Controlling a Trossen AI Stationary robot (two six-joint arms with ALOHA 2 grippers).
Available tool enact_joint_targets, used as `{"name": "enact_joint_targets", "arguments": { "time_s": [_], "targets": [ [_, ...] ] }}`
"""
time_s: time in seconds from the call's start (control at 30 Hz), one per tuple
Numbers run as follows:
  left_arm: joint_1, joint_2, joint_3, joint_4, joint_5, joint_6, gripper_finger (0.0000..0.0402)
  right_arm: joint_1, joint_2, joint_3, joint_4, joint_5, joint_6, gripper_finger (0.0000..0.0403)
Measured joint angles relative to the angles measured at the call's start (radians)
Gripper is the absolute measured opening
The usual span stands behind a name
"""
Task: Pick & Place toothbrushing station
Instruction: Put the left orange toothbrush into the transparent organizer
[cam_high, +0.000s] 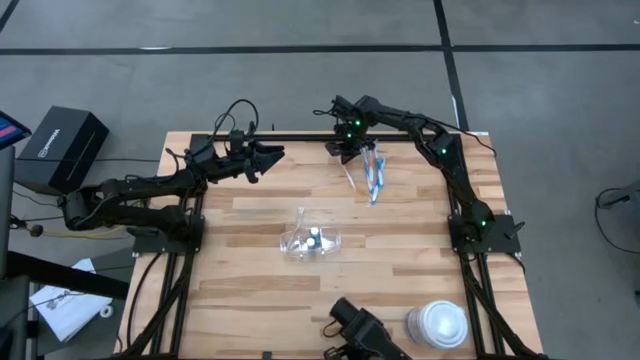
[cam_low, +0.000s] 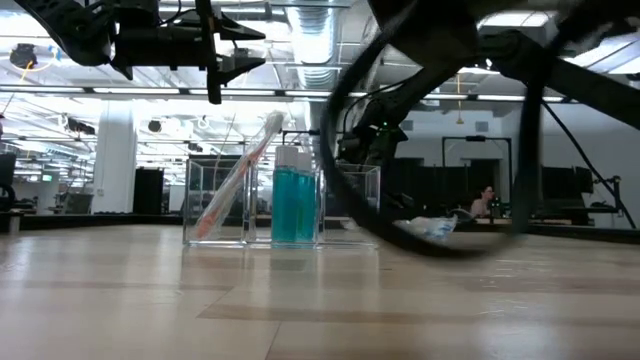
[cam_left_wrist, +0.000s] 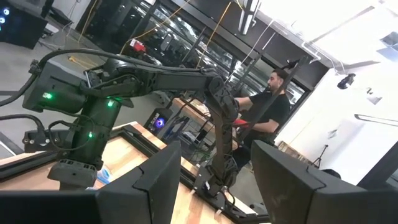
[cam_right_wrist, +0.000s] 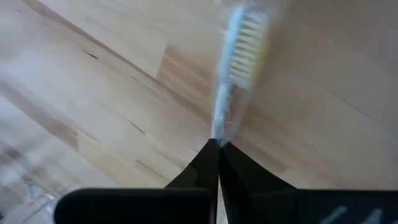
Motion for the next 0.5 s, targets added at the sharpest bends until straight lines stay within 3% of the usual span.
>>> {"name": "enact_joint_targets", "arguments": {
  "time_s": [0.17,0.5],
  "targets": [
    [0.007,0.0,0.0,0.0,0.001,0.006,0.019,-0.01,-0.006,0.08,0.028,-0.037,-0.007,0.0],
    [0.091,0.0,0.0,0.005,0.001,-0.026,0.019,-0.022,-0.011,0.367,0.063,-0.059,-0.003,0.0]
  ]
}}
